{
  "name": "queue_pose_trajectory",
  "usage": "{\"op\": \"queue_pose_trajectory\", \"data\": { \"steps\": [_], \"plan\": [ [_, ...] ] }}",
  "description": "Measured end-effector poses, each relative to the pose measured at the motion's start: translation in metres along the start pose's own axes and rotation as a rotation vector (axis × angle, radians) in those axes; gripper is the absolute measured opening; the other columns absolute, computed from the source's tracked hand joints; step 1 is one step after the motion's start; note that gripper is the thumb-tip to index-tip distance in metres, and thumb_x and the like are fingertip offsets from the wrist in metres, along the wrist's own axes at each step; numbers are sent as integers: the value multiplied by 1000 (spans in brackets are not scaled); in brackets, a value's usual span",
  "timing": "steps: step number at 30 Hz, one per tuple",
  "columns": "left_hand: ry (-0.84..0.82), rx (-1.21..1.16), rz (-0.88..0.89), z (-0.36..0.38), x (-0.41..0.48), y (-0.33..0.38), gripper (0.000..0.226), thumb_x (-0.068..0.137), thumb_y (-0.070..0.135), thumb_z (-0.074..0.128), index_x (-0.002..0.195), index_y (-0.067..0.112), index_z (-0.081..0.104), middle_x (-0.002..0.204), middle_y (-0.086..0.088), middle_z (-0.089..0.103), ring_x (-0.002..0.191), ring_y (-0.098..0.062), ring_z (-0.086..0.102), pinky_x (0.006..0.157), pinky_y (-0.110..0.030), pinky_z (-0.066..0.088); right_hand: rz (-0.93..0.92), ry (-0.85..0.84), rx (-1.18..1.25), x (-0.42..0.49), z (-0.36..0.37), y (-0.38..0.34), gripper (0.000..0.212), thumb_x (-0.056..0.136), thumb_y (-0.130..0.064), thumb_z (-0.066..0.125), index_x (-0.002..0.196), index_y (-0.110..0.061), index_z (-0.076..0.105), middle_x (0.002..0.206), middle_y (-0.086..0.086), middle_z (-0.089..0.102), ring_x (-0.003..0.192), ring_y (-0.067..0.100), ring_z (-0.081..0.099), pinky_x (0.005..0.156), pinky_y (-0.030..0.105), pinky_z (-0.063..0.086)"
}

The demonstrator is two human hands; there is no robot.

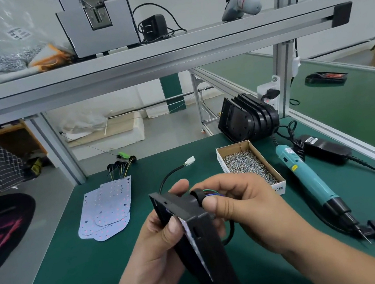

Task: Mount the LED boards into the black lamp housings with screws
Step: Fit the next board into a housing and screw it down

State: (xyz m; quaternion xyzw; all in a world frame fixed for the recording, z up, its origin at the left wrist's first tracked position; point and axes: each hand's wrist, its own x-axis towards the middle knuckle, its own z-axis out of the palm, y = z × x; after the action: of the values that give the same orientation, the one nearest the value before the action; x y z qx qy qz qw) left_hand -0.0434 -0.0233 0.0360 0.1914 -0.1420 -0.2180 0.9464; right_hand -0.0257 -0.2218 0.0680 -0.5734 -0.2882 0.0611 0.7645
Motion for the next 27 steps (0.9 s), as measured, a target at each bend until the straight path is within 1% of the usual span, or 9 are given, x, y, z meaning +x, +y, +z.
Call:
{"op": "queue_pose_trajectory", "data": {
  "steps": [3,6,8,10,12,16,21,25,27],
  "plan": [
    [-20,62,17,-1,1,2,60,103,-16,18,157,-2,38,141,-39,55,116,-51,65,101,-57,51,35,-22,18,0,-5,0,27,96,-25,76,117,-8,78,79,21,67,64,22,63,60,30,54],
    [-15,108,34,4,1,4,66,101,-10,2,158,-2,34,142,-40,52,118,-52,63,102,-57,49,42,-43,-36,0,-7,-1,22,98,-19,70,117,-9,78,76,16,64,63,18,58,58,28,50],
    [-4,292,50,4,1,-3,50,107,-2,37,154,10,50,131,-26,67,108,-37,72,91,-46,57,45,-43,-62,0,-6,-1,21,99,-18,69,117,-11,78,72,4,61,61,12,52,56,24,43],
    [58,456,105,1,-1,-2,58,86,20,85,141,23,66,114,-10,76,91,-20,75,76,-34,59,49,-47,-59,-1,-4,0,21,100,-18,67,117,-11,78,71,-4,61,60,8,48,56,23,39],
    [113,515,106,4,-2,-2,70,71,29,97,136,25,71,108,-8,76,84,-18,74,71,-31,58,53,-62,-23,-1,-3,0,20,101,-17,65,115,-9,77,74,-6,65,60,8,48,55,23,36],
    [167,556,119,10,1,-2,70,71,30,97,135,21,71,106,-12,75,80,-19,73,71,-31,58,77,-45,113,0,-1,-2,20,100,-15,63,110,-7,77,81,5,68,58,10,50,50,21,35],
    [193,545,144,10,1,-2,58,75,24,94,128,19,73,106,-17,75,81,-22,76,73,-32,60,78,-23,117,-3,1,-8,19,102,-11,59,103,-10,78,70,-1,69,52,7,56,46,19,41],
    [19,346,144,22,0,-1,37,108,-1,43,144,-7,46,112,-37,65,104,-50,68,92,-50,56,60,-32,61,-4,5,-12,18,103,-8,58,106,-1,74,71,1,71,57,9,63,49,21,48],
    [53,411,99,22,1,-6,46,102,13,65,136,-11,46,100,-31,66,96,-46,68,83,-44,58,63,-34,43,-3,5,-11,20,103,-7,58,112,4,72,76,3,72,61,10,65,53,22,50]
  ]
}}
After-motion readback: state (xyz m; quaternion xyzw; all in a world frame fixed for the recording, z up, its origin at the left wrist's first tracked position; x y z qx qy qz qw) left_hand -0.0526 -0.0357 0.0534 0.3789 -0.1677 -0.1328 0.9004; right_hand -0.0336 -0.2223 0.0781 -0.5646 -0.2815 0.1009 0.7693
